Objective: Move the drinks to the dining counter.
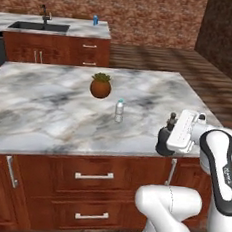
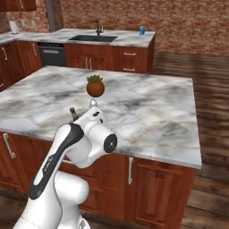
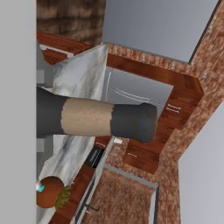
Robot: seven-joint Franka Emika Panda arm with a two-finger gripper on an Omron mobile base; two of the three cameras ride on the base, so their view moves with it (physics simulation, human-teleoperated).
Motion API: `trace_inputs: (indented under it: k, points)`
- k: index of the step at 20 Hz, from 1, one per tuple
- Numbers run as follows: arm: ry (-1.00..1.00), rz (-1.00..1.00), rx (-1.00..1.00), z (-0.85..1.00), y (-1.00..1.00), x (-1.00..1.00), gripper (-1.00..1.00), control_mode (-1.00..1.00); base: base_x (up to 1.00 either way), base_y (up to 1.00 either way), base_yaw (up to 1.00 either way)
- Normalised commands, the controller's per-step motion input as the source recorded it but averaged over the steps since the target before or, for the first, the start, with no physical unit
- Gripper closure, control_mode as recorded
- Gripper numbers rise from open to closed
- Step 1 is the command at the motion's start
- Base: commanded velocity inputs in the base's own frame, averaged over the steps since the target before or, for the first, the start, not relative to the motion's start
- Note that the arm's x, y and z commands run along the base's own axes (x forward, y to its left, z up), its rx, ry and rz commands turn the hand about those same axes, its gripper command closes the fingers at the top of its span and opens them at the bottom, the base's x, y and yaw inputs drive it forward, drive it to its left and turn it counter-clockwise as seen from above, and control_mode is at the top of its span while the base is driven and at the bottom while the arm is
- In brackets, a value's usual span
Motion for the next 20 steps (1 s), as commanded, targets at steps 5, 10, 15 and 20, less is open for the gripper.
trace_inputs:
  k: [5, 10, 15, 20]
  points:
    - [0.00, 0.00, 0.00, 0.00, 0.00, 0.00, 1.00, 1.00, 0.00, -0.92, 0.00]
    - [0.00, 0.00, 0.00, 0.00, 0.00, 0.00, 1.00, 1.00, 0.00, -0.89, 0.00]
    - [0.00, 0.00, 0.00, 0.00, 0.00, 0.00, 1.00, 1.00, 0.00, -0.89, 0.00]
    - [0.00, 0.00, 0.00, 0.00, 0.00, 0.00, 1.00, 1.00, 0.00, -0.92, 0.00]
